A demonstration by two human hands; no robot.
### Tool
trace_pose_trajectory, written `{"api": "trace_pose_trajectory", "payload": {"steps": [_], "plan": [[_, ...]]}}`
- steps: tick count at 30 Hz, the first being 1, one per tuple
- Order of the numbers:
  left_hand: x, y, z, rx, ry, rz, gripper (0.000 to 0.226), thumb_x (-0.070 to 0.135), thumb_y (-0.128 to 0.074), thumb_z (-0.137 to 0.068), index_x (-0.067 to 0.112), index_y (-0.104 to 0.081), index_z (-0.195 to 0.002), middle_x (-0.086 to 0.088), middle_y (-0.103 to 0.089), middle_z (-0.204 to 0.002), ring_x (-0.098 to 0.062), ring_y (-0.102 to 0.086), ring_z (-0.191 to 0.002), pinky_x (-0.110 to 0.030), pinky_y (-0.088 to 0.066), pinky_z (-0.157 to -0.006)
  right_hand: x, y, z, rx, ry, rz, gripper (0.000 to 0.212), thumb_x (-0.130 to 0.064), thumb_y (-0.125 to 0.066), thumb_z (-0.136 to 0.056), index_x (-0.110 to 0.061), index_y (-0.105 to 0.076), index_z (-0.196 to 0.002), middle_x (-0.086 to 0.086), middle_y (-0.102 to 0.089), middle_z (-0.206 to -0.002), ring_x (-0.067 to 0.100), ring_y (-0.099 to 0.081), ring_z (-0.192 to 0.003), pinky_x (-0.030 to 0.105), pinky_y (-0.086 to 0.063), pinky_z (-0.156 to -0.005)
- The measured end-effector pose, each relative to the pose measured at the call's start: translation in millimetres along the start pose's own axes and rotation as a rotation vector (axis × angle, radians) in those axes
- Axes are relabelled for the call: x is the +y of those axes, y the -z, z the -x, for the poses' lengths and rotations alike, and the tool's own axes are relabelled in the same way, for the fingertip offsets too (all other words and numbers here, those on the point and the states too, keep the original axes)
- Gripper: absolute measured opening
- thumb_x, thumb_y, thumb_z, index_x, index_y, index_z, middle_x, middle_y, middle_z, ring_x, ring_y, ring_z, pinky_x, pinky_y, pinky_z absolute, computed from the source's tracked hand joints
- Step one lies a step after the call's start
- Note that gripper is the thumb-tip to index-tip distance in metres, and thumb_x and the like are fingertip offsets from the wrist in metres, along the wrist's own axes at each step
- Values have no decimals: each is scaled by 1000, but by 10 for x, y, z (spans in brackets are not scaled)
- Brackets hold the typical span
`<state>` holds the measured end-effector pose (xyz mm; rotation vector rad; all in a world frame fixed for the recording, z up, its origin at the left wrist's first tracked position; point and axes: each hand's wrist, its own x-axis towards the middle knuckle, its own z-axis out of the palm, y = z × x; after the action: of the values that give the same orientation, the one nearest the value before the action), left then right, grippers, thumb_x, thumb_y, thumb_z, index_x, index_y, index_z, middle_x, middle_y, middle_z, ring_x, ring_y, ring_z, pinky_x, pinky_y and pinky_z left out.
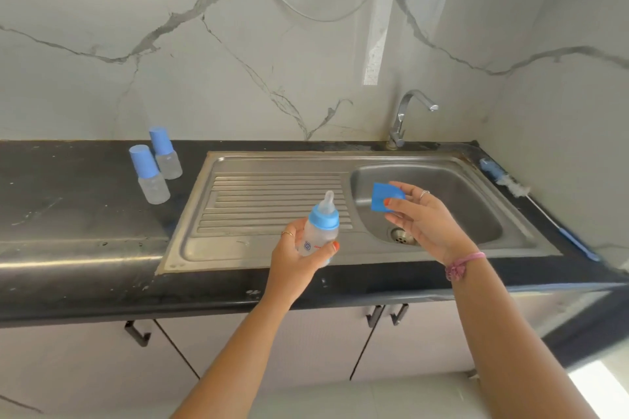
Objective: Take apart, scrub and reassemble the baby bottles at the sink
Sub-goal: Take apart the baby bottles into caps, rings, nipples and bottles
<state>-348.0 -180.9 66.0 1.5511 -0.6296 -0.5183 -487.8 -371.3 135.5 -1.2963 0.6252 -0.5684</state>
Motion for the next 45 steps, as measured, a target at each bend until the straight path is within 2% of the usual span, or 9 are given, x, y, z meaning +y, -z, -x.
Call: {"api": "trace_pose_trajectory", "payload": {"steps": [9, 17, 22, 24, 26, 30, 33, 38, 45], "plan": [[-45, -732, -24, -18, 85, 23, 58, 29, -86, -70, 24, -54, -119, 11, -66, -113, 1, -62, -102, -18, -47, -83, 148, 691, -136, 277, -25, 167, 48, -14, -75, -83, -14, -52, -125, 4, -66, -113, 18, -68, -101, 34, -56, -90], [-158, -1068, -446, -25, 90, -57, 61, 29, -87, -68, 25, -54, -119, 15, -63, -112, 8, -58, -100, -4, -44, -69, 301, 1257, -542, 394, -62, 360, 42, -17, -79, -80, -26, -53, -112, -2, -63, -110, 13, -72, -76, 21, -56, -58], [-266, -1334, -951, -39, 110, -69, 60, 20, -84, -71, 24, -51, -122, 14, -61, -114, 3, -58, -102, -12, -43, -75, 482, 1623, -990, 340, -100, 635, 48, -7, -76, -79, -20, -59, -122, 5, -60, -119, 24, -68, -92, 35, -59, -80], [-309, -1464, -1152, -49, 121, -66, 58, 18, -82, -73, 29, -50, -119, 16, -60, -114, 6, -58, -98, -15, -45, -78, 556, 1764, -1183, 293, -126, 798, 49, -6, -74, -78, -18, -60, -123, 5, -60, -121, 21, -64, -98, 29, -52, -89], [-336, -1582, -1329, -72, 129, -75, 58, 16, -80, -73, 31, -49, -120, 15, -61, -114, 4, -59, -99, -20, -47, -81, 617, 1879, -1354, 235, -161, 932, 51, -6, -71, -78, -16, -59, -127, 5, -60, -123, 18, -58, -104, 22, -46, -86], [-403, -1780, -1622, -121, 128, -92, 61, 11, -78, -73, 24, -48, -125, 6, -60, -120, -7, -60, -105, -22, -48, -83, 764, 2086, -1613, 148, -266, 1013, 51, -5, -63, -84, -13, -54, -133, 7, -55, -133, 24, -58, -113, 29, -47, -96], [-446, -1885, -1769, -138, 116, -125, 62, 13, -78, -73, 28, -47, -124, 10, -59, -120, -1, -59, -105, -15, -46, -81, 870, 2222, -1782, 50, -352, 1069, 51, -7, -60, -86, -12, -51, -137, 9, -50, -136, 26, -55, -116, 37, -48, -100], [-496, -1984, -1873, -124, 135, -140, 64, 19, -80, -73, 28, -48, -127, 14, -58, -119, -2, -59, -107, -21, -48, -86, 1021, 2439, -2024, -67, -498, 1069, 53, -2, -52, -90, -12, -44, -142, 9, -42, -143, 28, -55, -117, 35, -55, -89], [-541, -2177, -1984, -64, 152, -187, 62, 20, -81, -73, 30, -48, -125, 23, -56, -112, 22, -50, -99, 4, -39, -70, 1187, 2683, -2289, -281, -653, 1216, 50, -1, -45, -93, -11, -45, -141, 13, -44, -142, 30, -50, -122, 41, -51, -97]]}}
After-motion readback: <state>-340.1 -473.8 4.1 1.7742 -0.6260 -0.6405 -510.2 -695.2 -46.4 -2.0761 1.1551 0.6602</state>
